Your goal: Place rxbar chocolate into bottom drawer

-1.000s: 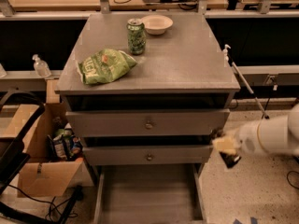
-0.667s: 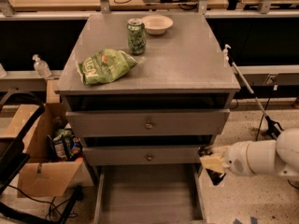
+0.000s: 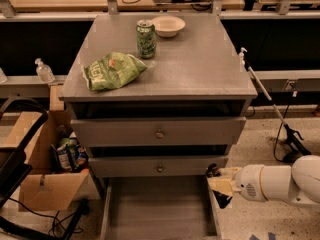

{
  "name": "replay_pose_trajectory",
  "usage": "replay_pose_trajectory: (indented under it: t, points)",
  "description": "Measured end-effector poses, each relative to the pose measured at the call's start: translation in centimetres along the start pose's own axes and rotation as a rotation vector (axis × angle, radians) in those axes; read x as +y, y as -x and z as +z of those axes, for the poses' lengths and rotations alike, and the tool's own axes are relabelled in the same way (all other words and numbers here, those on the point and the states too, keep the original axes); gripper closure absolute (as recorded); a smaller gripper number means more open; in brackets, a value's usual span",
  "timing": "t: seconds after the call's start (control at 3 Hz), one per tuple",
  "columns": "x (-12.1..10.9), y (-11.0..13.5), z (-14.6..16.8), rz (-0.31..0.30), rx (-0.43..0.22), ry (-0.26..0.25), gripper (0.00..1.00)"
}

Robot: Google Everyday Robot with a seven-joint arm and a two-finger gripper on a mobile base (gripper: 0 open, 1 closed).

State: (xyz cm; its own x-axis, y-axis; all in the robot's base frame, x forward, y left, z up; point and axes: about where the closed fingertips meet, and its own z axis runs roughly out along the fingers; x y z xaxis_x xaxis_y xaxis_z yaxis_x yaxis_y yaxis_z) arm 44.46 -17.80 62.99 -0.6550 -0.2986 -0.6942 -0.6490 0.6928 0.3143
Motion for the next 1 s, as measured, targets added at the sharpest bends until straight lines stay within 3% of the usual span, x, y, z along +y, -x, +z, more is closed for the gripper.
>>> replay_pose_trajectory:
  t: [0.33, 0.67, 1.0]
  points:
    - [-0.7, -0.3, 1.9, -0.024, 0.02, -0.019, 1.0]
    - [-2.8, -1.7, 6.8, -0.042, 0.029, -0.015, 1.0]
    - [-6.1, -2.6, 11.2, -0.066, -0.031, -0.01, 1.0]
